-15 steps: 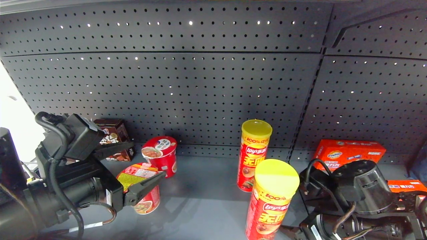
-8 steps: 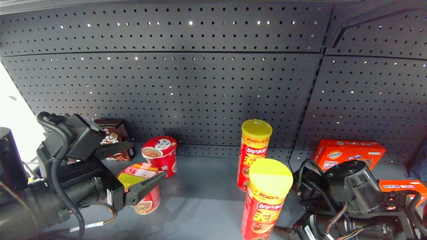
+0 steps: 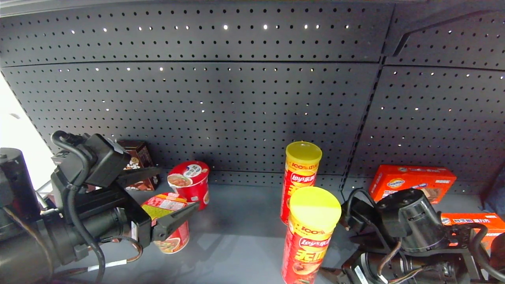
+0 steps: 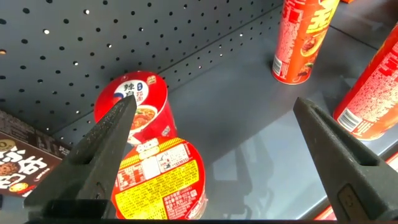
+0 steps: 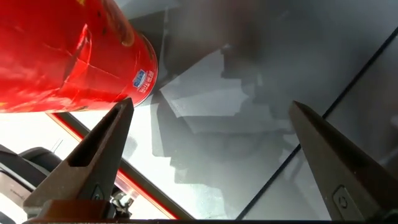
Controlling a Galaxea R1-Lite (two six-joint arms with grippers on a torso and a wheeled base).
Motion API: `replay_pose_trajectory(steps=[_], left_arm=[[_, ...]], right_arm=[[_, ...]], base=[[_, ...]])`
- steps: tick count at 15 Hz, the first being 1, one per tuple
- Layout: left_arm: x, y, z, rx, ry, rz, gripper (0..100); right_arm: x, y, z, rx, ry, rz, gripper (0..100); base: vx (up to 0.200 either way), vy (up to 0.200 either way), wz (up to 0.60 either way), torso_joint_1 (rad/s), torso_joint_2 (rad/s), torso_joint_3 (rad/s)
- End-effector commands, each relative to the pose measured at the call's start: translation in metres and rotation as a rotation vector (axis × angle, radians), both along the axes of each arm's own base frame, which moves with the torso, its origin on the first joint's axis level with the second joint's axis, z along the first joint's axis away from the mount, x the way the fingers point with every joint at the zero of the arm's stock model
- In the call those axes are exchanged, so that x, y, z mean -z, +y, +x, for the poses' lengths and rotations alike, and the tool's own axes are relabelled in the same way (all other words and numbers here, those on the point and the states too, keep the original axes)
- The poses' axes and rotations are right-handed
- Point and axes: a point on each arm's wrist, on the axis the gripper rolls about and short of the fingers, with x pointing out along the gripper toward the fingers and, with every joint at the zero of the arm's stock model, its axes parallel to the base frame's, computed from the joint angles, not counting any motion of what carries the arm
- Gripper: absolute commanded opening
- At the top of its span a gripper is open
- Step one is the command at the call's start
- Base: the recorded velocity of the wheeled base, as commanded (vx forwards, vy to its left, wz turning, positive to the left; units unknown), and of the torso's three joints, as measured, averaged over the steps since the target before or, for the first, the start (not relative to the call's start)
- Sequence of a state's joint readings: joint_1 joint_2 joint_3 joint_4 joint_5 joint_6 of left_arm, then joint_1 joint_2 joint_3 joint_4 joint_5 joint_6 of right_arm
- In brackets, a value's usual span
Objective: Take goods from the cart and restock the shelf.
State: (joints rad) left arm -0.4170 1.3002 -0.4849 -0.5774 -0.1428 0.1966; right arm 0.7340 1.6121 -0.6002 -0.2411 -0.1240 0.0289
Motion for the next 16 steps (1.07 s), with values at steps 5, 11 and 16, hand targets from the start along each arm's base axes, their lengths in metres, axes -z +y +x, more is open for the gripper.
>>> replay_pose_trajectory(steps=[5,11,16], left_arm=[[0.002,0.000,0.000,0.000,0.007,0.003,100],[0.004,0.000,-0.003,0.005,0.010,0.004,100],[-0.012,0.002,-0.007,0.001,-0.054,-0.025,100]], right_arm=[[0.000,0.005,0.001,-0.010,-0.001,0.001,100],[-0.008,-0.007,-0.007,0.034,-0.010,0.048,100],[-0.049,-0.033,-0.016,0.124,-0.155,0.164,100]], base=[[0.000,0.000,0.00,0.000,0.00,0.000],[0.000,0.000,0.00,0.000,0.00,0.000],[0.000,0.000,0.00,0.000,0.00,0.000]])
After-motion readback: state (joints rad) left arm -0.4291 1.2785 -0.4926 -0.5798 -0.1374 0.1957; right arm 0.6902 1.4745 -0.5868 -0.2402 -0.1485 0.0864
